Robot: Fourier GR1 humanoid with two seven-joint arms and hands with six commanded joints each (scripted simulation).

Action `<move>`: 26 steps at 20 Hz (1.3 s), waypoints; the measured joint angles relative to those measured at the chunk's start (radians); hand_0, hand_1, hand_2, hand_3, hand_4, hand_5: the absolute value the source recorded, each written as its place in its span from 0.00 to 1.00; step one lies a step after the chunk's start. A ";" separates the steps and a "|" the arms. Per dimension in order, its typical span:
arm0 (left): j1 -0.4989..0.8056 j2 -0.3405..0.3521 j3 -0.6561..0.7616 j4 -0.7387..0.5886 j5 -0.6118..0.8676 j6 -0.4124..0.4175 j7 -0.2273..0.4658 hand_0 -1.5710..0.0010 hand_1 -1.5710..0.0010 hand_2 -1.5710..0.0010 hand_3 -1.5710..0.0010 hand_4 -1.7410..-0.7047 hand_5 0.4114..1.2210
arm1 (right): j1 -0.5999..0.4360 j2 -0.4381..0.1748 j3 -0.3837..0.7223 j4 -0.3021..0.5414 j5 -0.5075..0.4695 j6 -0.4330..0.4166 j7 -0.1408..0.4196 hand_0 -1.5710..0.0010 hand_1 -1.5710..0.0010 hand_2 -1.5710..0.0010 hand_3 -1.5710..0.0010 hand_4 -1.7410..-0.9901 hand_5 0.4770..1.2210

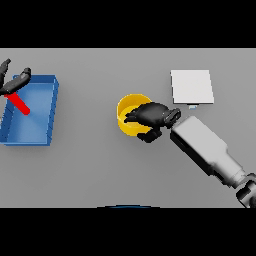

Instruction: Pick up the red beaker and tilt it to pour out 1 green nut into yellow bowl. Pick up the yellow bowl and place it on the metallic measuring scale.

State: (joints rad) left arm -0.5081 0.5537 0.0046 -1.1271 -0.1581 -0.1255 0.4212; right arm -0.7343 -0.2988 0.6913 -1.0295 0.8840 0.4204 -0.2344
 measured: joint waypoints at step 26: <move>-0.005 -0.002 0.007 -0.007 0.021 -0.013 -0.007 1.00 1.00 1.00 1.00 0.91 0.36 | 0.004 -0.170 -0.083 -0.279 -0.105 0.163 0.115 0.03 0.00 0.03 0.25 0.00 1.00</move>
State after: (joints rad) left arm -0.5133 0.5519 0.0119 -1.1338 -0.1375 -0.1388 0.4146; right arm -0.7304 -0.4687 0.6081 -1.3083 0.7792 0.5834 -0.1191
